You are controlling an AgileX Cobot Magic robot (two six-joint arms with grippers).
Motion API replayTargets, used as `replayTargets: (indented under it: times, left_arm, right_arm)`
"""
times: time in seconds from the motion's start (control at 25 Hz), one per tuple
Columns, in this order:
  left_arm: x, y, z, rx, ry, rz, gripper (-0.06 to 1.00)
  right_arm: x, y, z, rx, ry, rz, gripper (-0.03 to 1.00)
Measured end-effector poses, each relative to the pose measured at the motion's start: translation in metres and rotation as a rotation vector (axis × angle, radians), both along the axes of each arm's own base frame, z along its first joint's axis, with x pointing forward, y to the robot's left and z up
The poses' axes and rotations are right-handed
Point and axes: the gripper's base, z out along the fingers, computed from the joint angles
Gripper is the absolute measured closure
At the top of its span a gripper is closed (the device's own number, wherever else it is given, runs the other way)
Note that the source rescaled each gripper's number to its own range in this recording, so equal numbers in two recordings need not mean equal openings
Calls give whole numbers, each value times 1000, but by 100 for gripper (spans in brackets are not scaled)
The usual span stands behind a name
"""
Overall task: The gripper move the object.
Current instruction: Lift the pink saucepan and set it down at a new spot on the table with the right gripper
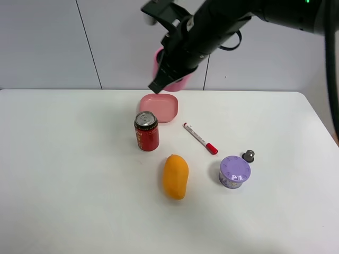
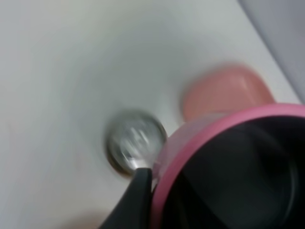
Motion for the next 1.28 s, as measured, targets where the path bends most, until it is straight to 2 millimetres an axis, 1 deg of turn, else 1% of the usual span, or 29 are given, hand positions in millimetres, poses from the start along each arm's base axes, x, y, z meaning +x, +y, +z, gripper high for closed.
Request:
replayTargets:
  times: [0.08,0.12,0.24,0.36,0.48,0.64,0.72,0.88,1.08,1.2,1.28]
  left_arm:
    - [0,0,0,0,0,0,-6]
    - [0,0,0,0,0,0,-6]
    - [0,0,0,-1,0,0,-6]
    - [0,0,0,-1,0,0,-6]
    - [0,0,0,-1,0,0,-6]
    - [0,0,0,-1,0,0,-6]
    - [0,0,0,-1,0,0,-6]
    - [0,0,0,-1,0,0,-6]
    - [0,0,0,-1,0,0,-6]
    - [0,0,0,-1,0,0,-6]
    - [0,0,0,-1,0,0,-6]
  right_arm:
    - [-9,21,8,25,-10,52,97]
    - [-13,31,8,25,-6,77,97]
    - [-22,60,-3,9,19,136,97]
    - [-32,87,-26,-32,52,201,97]
    - [-43,112,-59,-95,83,276,97]
    - [-56,137,-97,-152,100,351,97]
    - [-59,146,-113,-161,99,365,97]
    - [-54,154,-138,-163,92,360,97]
    - [-50,159,-165,-186,107,357,97]
    - [-50,160,-185,-216,134,357,97]
    - [-49,161,-193,-229,144,358,97]
